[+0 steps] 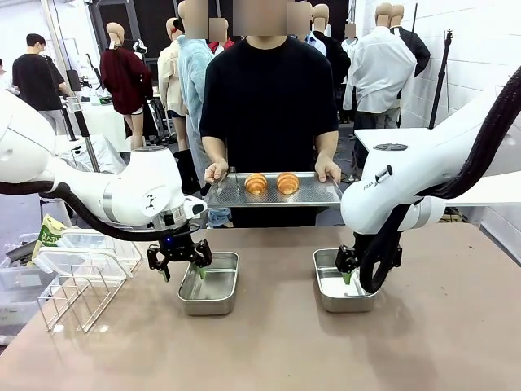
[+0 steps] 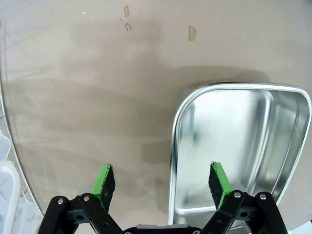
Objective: Place the bread in airtight containers.
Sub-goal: Lift both Airtight Container.
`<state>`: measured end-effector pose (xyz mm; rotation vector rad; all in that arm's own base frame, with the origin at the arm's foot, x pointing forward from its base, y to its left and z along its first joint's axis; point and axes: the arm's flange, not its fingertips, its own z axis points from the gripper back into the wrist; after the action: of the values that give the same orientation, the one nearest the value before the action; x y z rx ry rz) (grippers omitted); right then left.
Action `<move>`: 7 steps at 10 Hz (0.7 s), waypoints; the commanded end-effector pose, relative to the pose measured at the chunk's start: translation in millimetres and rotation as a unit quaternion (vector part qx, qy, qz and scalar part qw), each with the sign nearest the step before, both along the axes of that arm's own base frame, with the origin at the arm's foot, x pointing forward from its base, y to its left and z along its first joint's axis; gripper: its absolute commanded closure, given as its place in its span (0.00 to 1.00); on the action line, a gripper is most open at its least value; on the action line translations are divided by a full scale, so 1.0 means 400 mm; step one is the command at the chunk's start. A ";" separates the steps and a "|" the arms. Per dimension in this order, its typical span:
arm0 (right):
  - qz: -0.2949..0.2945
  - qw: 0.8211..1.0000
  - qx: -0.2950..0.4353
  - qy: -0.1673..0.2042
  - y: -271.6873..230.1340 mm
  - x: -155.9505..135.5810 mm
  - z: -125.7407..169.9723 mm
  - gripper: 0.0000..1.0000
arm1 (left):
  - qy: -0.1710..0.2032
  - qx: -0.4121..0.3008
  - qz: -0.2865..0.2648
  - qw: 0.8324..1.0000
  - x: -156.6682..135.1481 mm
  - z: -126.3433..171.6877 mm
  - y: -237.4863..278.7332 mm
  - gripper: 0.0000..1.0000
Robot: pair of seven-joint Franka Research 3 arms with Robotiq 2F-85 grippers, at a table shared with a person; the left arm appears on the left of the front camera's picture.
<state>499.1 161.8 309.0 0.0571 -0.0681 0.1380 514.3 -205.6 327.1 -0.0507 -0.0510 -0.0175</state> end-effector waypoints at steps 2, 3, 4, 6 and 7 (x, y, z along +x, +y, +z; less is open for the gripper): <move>-0.023 0.999 -0.025 -0.007 0.011 0.014 -0.010 0.00 | -0.010 0.003 0.014 1.000 0.016 -0.007 -0.003 0.00; -0.025 0.999 -0.027 -0.009 0.009 0.016 -0.013 0.00 | -0.007 0.003 0.016 1.000 0.018 -0.010 -0.002 0.00; -0.023 0.999 -0.025 -0.009 0.006 0.018 -0.016 0.00 | -0.004 0.005 0.017 1.000 0.021 -0.013 -0.002 0.00; -0.024 0.999 -0.024 -0.010 0.007 0.015 0.004 0.00 | -0.002 0.005 0.018 1.000 0.026 -0.017 -0.001 0.00; -0.024 0.999 -0.023 -0.010 0.007 0.018 0.004 0.00 | 0.000 0.004 0.018 1.000 0.028 -0.020 -0.002 0.00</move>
<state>501.8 159.3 309.5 0.0345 -0.0751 0.1086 519.4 -202.1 320.1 -0.0504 -0.0442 -0.0075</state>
